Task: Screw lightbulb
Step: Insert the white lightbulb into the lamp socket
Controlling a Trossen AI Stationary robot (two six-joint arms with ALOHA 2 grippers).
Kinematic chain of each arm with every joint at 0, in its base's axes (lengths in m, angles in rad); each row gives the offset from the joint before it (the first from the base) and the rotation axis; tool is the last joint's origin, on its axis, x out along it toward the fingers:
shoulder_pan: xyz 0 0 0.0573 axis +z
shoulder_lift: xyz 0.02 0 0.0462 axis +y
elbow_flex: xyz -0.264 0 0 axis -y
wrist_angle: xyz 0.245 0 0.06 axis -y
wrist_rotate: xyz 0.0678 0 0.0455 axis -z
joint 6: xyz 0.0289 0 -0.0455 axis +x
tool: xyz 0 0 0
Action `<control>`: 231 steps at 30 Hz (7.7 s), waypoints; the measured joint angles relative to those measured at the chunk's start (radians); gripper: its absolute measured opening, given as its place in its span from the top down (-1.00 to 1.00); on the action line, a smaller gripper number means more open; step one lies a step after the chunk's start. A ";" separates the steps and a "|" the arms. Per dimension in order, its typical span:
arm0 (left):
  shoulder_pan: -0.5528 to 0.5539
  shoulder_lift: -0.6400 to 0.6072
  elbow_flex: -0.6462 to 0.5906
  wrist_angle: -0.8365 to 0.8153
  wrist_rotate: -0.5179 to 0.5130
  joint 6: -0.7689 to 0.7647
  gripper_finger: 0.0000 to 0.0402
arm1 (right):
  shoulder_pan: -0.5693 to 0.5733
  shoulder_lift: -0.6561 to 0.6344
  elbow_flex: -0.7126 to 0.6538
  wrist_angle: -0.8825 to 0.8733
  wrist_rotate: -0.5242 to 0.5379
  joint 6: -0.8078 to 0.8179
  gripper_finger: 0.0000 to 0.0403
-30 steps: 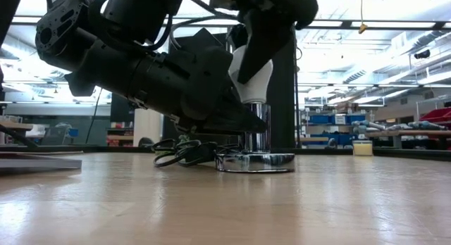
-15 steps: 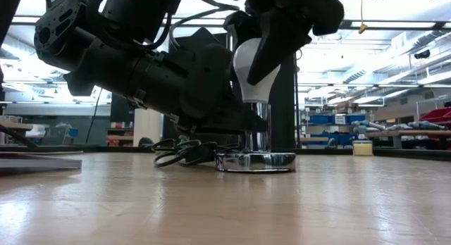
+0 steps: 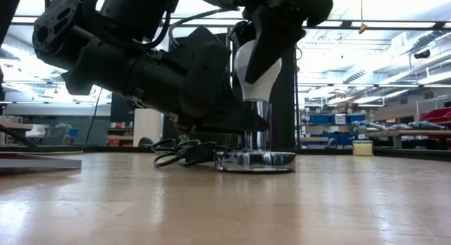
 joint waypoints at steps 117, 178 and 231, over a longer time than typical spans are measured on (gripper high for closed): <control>-0.027 -0.002 0.001 -0.032 0.074 0.065 0.06 | 0.465 -0.041 -0.474 0.335 0.628 0.965 -0.71; -0.058 0.000 -0.002 -0.008 0.183 0.081 0.06 | 0.266 -0.216 -0.701 1.013 0.346 0.379 -0.71; -0.064 0.000 -0.001 -0.011 0.153 0.085 0.06 | 0.244 -0.228 -0.701 0.987 0.297 0.416 -0.71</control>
